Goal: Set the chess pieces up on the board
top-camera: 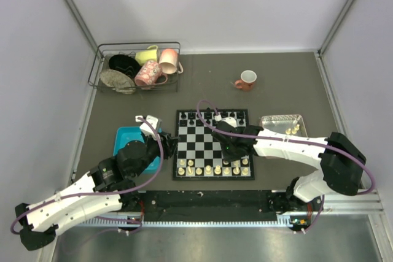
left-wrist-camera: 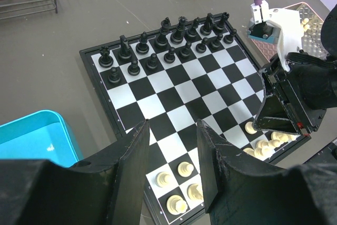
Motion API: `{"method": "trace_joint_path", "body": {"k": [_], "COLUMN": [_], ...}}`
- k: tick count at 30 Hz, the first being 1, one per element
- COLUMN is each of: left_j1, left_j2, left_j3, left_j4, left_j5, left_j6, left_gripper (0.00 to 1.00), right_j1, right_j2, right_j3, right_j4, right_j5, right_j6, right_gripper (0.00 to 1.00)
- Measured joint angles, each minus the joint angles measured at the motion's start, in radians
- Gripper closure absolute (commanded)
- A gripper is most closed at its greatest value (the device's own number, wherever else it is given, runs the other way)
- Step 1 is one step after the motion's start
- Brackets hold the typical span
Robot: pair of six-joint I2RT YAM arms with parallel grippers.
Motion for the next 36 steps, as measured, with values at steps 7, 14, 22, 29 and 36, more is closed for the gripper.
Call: {"method": "trace_joint_path", "body": {"k": [7,14,22,29,36], "left_j1": [0.000,0.000,0.000,0.000,0.000], "left_j2": [0.000,0.000,0.000,-0.011,-0.013], "left_j3": [0.000,0.000,0.000,-0.001,-0.001], "left_j4": [0.000,0.000,0.000,0.000,-0.001], "left_j5": [0.000,0.000,0.000,-0.003,-0.003], "left_j6": [0.000,0.000,0.000,0.000,0.000], "left_gripper": [0.54,0.54,0.54,0.54,0.54], "right_j1": [0.000,0.000,0.000,0.000,0.000], "right_j2": [0.000,0.000,0.000,-0.004,-0.061], "right_j3": [0.000,0.000,0.000,0.000,0.003], "right_j4": [0.000,-0.001,-0.001,-0.001,-0.014], "right_j5": [0.000,0.000,-0.001,-0.001,0.009], "right_j6": [0.000,0.000,0.000,0.000,-0.001], "right_gripper": [0.81,0.75,0.73,0.71,0.60]}}
